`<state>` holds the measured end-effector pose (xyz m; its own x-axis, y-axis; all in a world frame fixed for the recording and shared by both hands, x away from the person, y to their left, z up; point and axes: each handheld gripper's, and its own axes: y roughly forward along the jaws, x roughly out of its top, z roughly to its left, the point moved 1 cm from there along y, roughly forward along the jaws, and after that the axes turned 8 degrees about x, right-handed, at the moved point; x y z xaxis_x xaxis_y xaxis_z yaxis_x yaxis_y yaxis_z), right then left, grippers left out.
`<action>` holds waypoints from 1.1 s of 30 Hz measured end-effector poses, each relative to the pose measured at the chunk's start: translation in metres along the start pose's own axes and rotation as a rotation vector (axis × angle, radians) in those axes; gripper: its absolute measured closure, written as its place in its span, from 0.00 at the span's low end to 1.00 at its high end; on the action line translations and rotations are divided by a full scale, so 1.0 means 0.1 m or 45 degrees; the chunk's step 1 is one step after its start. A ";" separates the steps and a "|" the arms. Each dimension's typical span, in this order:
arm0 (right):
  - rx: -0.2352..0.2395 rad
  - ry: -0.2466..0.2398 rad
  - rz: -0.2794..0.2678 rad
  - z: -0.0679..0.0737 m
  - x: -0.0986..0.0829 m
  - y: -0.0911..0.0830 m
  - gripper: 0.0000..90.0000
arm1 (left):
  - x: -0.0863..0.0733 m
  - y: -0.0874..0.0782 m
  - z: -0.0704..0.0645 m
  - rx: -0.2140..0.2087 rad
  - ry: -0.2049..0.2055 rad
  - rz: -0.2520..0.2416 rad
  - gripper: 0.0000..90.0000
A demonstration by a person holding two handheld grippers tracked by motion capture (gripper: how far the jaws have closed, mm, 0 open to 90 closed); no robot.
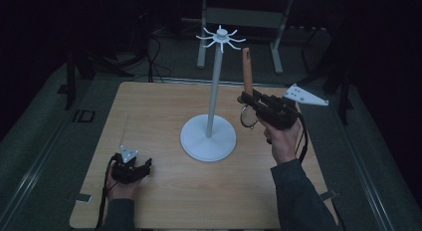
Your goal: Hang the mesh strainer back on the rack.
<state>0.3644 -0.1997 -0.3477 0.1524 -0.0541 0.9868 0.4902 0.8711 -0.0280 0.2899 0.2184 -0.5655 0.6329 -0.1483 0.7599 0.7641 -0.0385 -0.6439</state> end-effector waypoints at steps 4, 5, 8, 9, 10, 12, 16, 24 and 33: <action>0.015 -0.001 -0.012 0.01 0.03 0.01 0.78 | 0.00 0.00 0.00 0.001 0.001 0.001 0.38; 0.019 -0.001 -0.014 0.01 0.04 0.01 0.78 | 0.00 0.00 0.00 0.001 0.000 -0.001 0.38; 0.024 -0.002 -0.018 0.02 0.05 0.01 0.78 | 0.00 0.00 0.00 0.002 0.000 0.000 0.38; 0.027 0.003 -0.020 0.02 0.06 0.01 0.78 | 0.00 0.00 0.00 0.001 0.002 0.001 0.38; 0.032 0.004 -0.025 0.02 0.06 0.02 0.78 | 0.00 0.00 0.00 0.001 0.003 0.001 0.38; 0.033 0.007 -0.026 0.02 0.06 0.02 0.78 | 0.00 0.00 0.00 0.001 0.004 0.002 0.38; 0.038 0.011 -0.030 0.02 0.07 0.02 0.78 | 0.00 0.00 0.00 0.000 0.004 0.001 0.38; 0.085 0.048 -0.037 0.01 0.08 0.07 0.78 | 0.00 0.00 0.00 -0.001 0.000 0.001 0.38; 0.114 0.063 -0.031 0.02 0.09 0.13 0.78 | 0.00 0.00 0.00 -0.002 -0.001 0.000 0.38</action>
<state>0.3706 -0.1878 -0.3384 0.1849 -0.0977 0.9779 0.4158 0.9094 0.0122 0.2898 0.2186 -0.5652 0.6329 -0.1475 0.7601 0.7640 -0.0403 -0.6439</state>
